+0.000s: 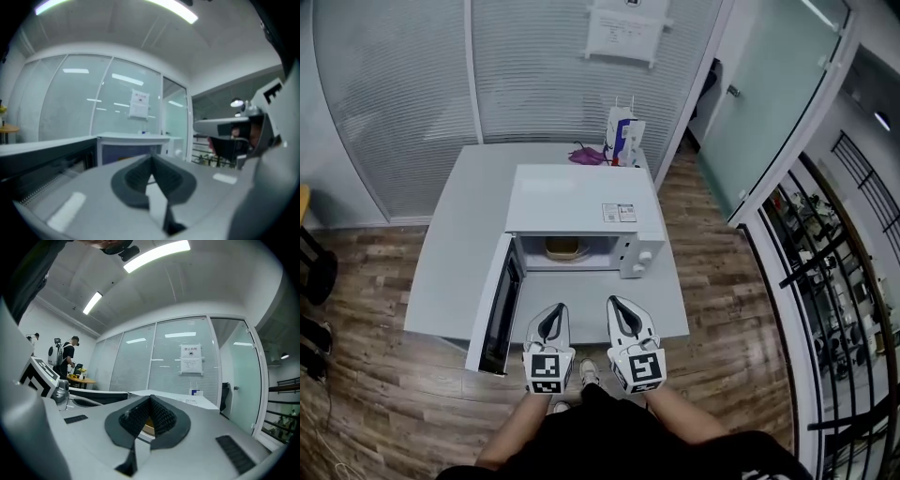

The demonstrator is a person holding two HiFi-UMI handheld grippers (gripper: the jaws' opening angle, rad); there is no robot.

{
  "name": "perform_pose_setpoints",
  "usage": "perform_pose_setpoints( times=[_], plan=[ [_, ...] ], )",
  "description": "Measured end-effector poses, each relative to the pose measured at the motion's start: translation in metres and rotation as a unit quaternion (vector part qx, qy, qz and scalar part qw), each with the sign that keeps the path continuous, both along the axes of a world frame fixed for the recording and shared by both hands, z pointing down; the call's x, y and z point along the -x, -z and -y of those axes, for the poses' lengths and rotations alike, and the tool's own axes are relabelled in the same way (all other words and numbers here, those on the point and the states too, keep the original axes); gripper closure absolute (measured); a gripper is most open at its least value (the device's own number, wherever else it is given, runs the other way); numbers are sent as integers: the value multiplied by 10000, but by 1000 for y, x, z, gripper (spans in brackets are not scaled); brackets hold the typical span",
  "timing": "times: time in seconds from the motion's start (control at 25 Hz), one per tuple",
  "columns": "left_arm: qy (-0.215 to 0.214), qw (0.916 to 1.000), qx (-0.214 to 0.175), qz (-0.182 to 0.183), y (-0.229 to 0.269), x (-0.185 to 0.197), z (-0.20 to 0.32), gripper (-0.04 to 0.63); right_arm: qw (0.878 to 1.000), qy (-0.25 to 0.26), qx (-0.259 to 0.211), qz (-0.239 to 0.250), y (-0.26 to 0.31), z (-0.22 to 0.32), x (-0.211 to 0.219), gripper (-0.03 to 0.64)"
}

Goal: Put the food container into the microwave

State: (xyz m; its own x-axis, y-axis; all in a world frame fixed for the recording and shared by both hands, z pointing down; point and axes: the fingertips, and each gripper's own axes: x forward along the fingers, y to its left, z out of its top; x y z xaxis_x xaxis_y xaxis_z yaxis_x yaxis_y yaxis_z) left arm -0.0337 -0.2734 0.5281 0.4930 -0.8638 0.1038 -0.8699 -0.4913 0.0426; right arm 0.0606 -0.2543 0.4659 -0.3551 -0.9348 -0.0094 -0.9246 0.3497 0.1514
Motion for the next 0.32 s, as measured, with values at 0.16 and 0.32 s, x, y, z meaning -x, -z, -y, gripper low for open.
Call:
perform_pose_setpoints(
  times=[0.16,0.32],
  plan=[
    [-42,9999,-116,68,5,4,0,591,9999,-98,-72,20,2,-6,0,612],
    [-40,9999,-124,87,8,11,-1,591,9998,-176,-73,44,3,-10,0,612]
  ],
)
